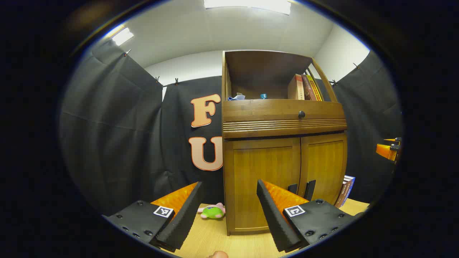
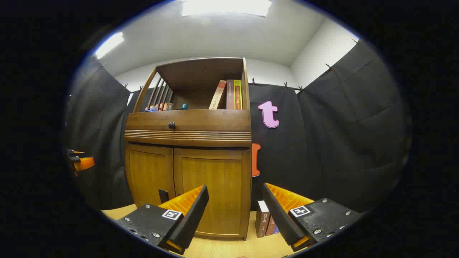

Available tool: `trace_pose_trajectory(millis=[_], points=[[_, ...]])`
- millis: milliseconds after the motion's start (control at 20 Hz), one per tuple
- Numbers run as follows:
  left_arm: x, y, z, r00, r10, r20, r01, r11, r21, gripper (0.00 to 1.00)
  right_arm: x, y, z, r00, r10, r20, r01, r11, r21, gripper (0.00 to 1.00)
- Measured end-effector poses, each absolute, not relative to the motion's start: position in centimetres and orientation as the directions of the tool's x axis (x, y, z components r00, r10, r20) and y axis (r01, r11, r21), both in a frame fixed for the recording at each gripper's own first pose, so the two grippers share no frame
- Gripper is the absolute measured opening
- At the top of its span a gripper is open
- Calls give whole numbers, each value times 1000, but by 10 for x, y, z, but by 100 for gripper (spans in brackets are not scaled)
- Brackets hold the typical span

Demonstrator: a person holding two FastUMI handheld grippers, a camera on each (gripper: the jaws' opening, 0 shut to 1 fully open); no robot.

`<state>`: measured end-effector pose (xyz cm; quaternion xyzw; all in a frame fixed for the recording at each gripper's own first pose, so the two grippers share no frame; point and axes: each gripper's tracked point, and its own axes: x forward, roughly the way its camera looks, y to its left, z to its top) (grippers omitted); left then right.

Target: Open the right door of the double-door shoe cabinet with the right hand, and open the left door with the left hand.

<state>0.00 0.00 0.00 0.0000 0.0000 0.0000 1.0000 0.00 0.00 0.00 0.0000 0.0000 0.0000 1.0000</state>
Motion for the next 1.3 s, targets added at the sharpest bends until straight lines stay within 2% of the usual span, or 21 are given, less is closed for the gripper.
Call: trace_pose_trajectory(millis=[850,1050,1300], points=[[-5,-3,1,1000,-15,6,15,1000,2,96,3,14,-15,1000,20,-17,-20,1000,-16,93],[-6,0,-3,1000,-19,-6,19,1000,-8,96,9,26,-33,999,27,-40,-28,999,-18,94],[-6,10,-3,1000,-5,0,5,1000,-4,95,23,62,-63,993,87,-75,-88,996,-7,94]])
